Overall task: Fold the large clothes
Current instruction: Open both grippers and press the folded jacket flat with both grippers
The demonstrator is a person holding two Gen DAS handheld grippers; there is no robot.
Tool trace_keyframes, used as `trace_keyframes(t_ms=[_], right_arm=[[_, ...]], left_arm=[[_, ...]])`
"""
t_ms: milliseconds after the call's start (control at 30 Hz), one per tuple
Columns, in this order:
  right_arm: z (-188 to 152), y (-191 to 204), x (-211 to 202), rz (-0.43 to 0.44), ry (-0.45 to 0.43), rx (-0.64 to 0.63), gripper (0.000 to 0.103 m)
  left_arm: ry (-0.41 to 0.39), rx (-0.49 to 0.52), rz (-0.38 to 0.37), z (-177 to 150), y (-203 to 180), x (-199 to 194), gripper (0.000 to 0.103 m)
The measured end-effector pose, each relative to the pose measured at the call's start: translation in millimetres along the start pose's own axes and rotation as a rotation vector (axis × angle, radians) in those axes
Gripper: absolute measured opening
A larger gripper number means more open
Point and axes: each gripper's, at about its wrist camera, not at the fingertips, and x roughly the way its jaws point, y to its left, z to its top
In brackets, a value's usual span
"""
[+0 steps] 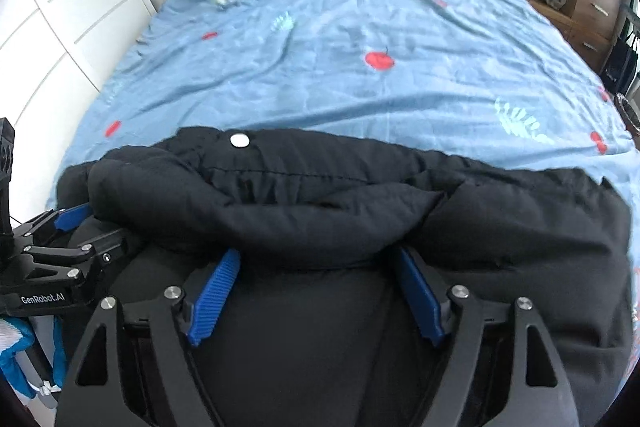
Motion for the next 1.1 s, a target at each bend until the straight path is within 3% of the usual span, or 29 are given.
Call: trace_keyframes(t_ms=[267, 500, 667, 867, 967, 1100], right_arm=[[22.2, -12.6, 52.1, -0.004, 0.058, 0.031, 0.083], [21.5, -11.1, 60.6, -0.021, 0.058, 0.014, 0.085], [25.0, -6.1, 23.5, 0.003, 0.038, -0.012, 0.085], [7.0, -17.7, -55.9, -0.017, -0.087, -0.07, 0.085], [-10.8, -33.3, -73.4, -0.035, -0.098, -0.063, 0.085], [-23.7, -53.8, -58.0, -0.07, -0.065, -0.033, 0.085]], left_arm=[[0.03, -0.044, 0.004, 14.5, 7.2, 38.3, 0.102], [0.035, -0.027, 0.02, 13.7, 6.3, 34.6, 0.102], [0.009, -0.029, 0.005, 14.4, 8.8, -2.7, 0.102], [-0.105, 0.028, 0.004, -9.9, 7.7, -61.9, 0.102], [-0.099, 0.048, -0.01, -19.8, 2.3, -61.4, 0.102], [-0.058, 0.051, 0.033, -17.1, 3.6, -34.1, 0.102]])
